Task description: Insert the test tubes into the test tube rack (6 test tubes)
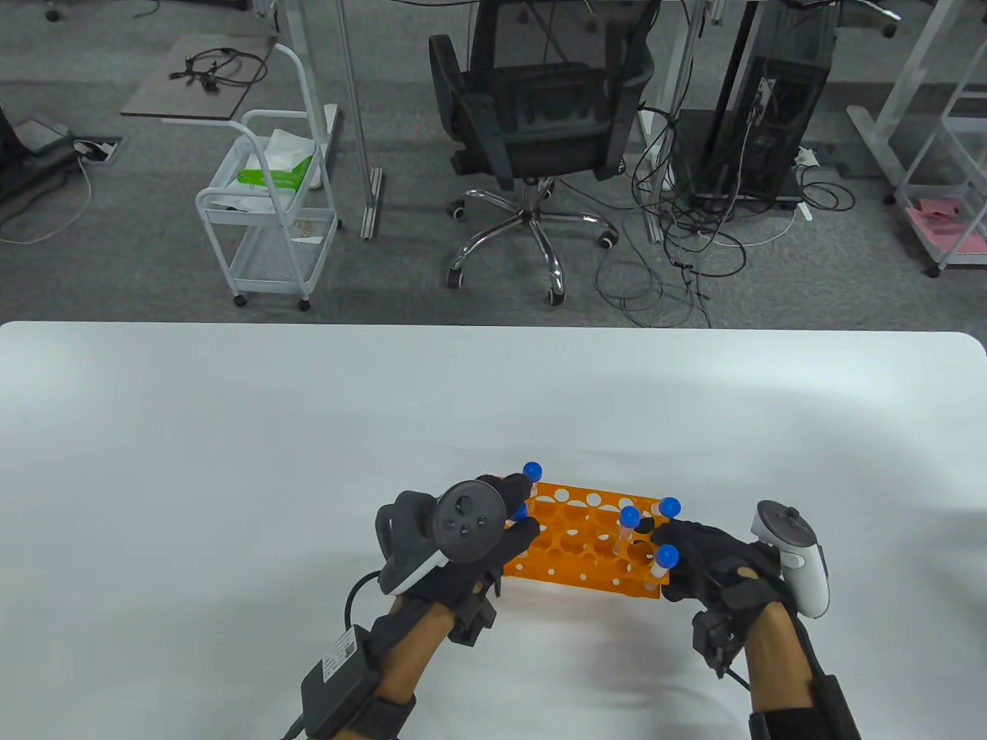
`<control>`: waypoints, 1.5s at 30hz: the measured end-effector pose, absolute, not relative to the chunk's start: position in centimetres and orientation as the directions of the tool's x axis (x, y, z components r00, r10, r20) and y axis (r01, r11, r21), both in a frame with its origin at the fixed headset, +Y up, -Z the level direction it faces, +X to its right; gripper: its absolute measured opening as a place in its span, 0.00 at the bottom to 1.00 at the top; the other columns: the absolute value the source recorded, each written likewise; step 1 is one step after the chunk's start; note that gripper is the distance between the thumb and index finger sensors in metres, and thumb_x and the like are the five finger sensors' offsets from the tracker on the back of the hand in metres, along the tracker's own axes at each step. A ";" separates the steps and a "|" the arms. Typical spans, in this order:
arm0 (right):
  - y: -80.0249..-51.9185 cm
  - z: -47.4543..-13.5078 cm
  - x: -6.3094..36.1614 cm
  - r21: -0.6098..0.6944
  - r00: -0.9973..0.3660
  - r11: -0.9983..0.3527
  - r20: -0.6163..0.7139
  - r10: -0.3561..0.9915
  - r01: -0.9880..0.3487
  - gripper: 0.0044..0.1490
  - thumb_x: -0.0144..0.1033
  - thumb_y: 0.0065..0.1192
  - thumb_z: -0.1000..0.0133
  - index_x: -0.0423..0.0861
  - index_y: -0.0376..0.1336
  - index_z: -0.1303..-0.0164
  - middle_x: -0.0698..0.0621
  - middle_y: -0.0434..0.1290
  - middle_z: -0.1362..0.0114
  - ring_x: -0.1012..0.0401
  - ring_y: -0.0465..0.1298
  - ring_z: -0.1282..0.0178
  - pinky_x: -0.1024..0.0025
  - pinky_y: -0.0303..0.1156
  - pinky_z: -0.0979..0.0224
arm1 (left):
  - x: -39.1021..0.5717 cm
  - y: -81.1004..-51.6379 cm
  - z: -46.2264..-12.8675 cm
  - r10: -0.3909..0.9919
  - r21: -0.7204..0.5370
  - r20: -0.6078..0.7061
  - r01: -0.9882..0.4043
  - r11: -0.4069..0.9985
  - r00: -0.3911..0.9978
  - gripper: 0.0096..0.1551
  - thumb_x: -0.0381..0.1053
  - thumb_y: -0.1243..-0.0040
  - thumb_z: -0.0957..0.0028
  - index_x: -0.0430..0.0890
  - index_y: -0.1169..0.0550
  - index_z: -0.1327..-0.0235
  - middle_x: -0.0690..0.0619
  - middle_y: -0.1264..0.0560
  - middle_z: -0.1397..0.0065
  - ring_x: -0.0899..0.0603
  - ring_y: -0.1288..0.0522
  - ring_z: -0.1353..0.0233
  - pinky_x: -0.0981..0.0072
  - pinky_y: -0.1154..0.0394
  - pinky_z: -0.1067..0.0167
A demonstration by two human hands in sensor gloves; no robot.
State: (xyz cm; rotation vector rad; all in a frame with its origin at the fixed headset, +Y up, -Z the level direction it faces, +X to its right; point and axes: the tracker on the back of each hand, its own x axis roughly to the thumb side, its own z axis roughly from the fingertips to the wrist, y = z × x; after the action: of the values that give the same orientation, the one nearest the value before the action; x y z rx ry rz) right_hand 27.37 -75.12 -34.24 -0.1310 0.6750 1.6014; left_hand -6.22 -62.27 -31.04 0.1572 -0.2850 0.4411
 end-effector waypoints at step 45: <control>-74.8 -34.1 28.4 0.290 -0.110 0.032 -0.460 0.881 -0.957 0.29 0.59 0.67 0.46 0.58 0.72 0.38 0.43 0.67 0.21 0.47 0.78 0.35 0.53 0.77 0.41 | -12.8 -65.5 -33.7 0.597 0.136 0.051 -0.597 0.790 0.801 0.32 0.63 0.45 0.52 0.49 0.18 0.41 0.43 0.18 0.37 0.41 0.15 0.44 0.49 0.19 0.50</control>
State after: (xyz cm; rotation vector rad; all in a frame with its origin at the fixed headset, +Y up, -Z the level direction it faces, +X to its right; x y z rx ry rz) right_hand 28.42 -74.79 -34.13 -0.1548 0.6210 1.5643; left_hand -12.76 -65.52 -33.68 0.1483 -0.0053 0.6427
